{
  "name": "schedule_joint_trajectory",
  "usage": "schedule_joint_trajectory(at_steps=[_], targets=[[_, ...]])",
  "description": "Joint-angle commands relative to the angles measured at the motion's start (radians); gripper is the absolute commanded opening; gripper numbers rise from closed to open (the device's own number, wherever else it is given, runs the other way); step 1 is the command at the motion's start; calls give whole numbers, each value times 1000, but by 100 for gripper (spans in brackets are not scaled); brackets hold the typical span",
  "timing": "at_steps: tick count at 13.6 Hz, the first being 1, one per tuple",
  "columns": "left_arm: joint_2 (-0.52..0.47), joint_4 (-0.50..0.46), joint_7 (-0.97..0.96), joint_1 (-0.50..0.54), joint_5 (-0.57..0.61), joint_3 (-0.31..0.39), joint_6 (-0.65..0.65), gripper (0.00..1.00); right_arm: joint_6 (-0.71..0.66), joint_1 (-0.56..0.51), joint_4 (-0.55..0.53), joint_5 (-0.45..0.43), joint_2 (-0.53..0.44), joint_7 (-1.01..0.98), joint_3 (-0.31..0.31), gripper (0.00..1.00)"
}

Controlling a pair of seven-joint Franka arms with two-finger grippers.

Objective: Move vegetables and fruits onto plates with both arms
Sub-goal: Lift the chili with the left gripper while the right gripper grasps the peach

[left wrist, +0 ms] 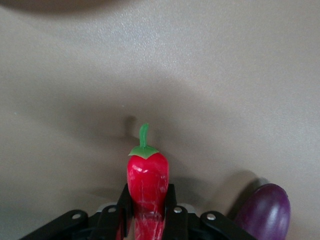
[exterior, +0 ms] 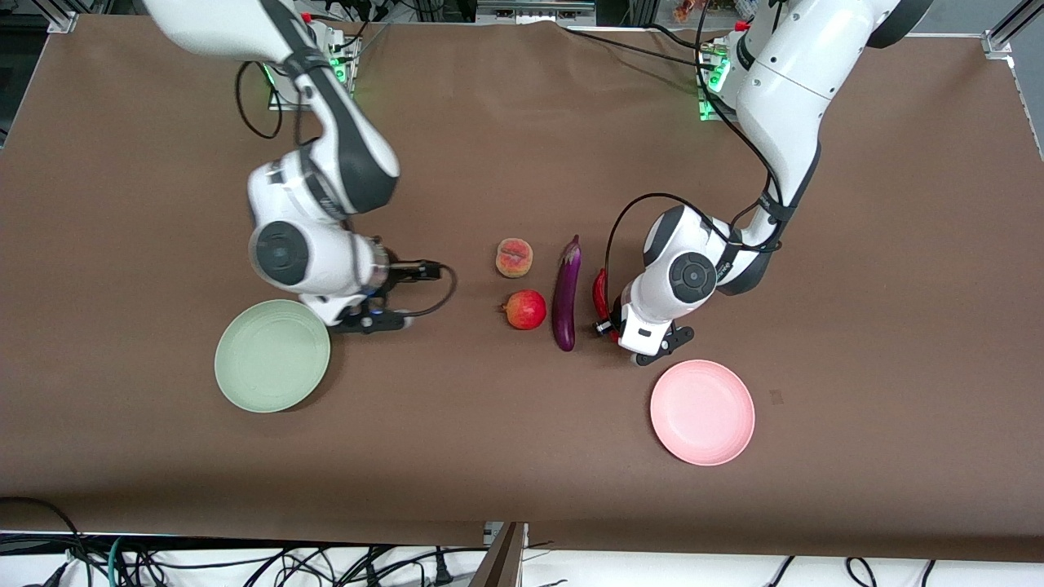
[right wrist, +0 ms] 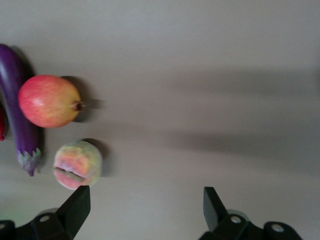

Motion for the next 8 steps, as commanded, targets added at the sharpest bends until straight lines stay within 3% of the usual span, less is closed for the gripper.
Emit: schedule_joint_trajectory(at_steps=[1,5,8], targets=[[-38,21,-5,4,13,30,-104,0,73,77,6,25,34,97,-10,100],[-82,181,74,13,214,55,-381,0,207,165,6,25,89,210,-10,100],[-73,275,207,12,422,55,-399,0,287,212,6,25,136,231,-12,100]])
